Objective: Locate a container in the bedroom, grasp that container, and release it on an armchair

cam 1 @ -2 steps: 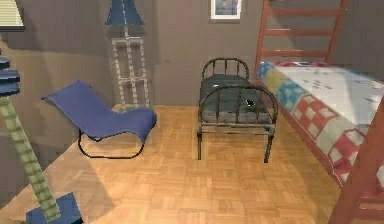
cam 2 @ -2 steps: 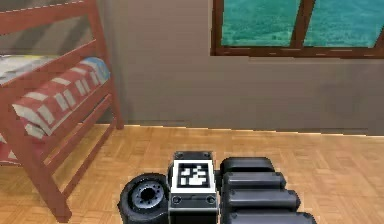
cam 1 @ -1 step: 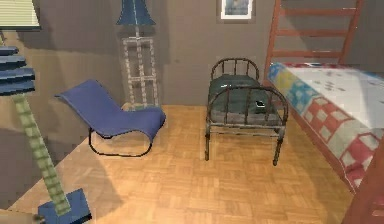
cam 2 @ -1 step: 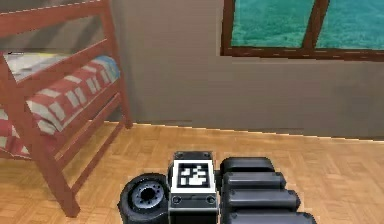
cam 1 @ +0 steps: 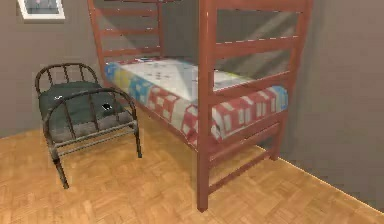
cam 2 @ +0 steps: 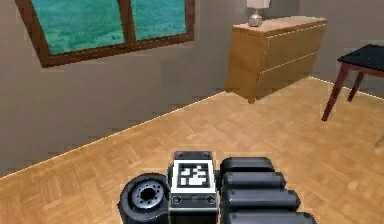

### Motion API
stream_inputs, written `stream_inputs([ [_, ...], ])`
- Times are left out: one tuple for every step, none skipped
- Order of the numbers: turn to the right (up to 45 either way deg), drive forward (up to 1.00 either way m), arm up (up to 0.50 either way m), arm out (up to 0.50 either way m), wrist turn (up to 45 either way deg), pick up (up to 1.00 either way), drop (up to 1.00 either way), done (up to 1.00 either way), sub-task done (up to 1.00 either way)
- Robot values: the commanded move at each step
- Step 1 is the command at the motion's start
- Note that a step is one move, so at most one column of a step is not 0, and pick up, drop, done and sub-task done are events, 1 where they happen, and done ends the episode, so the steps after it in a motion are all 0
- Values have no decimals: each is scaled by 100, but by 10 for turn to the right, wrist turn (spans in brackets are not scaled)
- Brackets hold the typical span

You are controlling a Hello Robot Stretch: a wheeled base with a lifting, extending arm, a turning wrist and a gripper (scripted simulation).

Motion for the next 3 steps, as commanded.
stream_inputs([
  [450,0,0,0,0,0,0,0,0],
  [120,0,0,0,0,0,0,0,0],
  [450,0,0,0,0,0,0,0,0],
])
